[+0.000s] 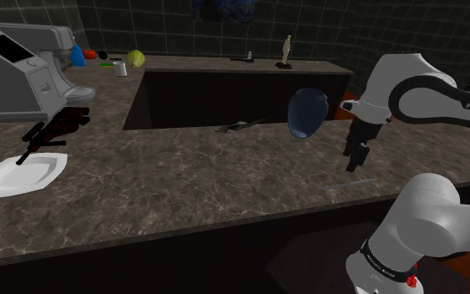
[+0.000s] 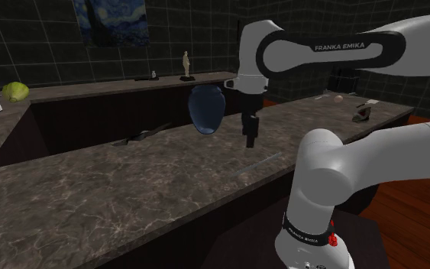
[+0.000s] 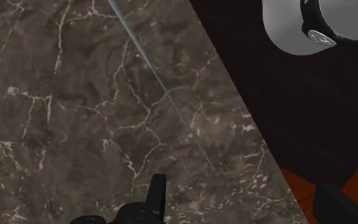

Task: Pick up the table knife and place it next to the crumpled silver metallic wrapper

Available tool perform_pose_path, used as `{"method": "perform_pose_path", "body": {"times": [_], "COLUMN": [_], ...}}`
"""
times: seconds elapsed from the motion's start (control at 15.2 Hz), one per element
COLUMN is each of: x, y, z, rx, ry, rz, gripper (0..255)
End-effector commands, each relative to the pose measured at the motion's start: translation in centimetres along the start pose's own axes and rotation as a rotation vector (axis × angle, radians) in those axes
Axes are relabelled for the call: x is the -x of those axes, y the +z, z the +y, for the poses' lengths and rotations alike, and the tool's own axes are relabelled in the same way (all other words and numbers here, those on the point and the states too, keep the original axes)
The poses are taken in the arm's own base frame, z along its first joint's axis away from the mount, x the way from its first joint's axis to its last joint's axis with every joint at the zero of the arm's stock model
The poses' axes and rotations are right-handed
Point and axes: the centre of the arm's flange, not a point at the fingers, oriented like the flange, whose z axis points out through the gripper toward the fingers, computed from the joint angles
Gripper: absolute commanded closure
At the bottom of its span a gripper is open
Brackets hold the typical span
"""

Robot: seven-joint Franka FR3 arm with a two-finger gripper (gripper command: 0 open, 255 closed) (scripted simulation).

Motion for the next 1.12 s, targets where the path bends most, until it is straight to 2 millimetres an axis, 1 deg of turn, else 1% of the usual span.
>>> {"method": "perform_pose_path", "body": {"times": [0.0, 0.33, 0.59, 1.06], "x": [1.4, 5.2, 7.4, 7.6], "y": [1.5, 5.0, 7.6, 11.3], "z": [1.1, 4.4, 7.4, 7.5], "rx": [0.006, 0.017, 0.026, 0.025], "ry": [-0.115, -0.377, -0.568, -0.568], "rz": [-0.014, -0.045, -0.068, -0.068], "gripper": [0, 0, 0, 0]}}
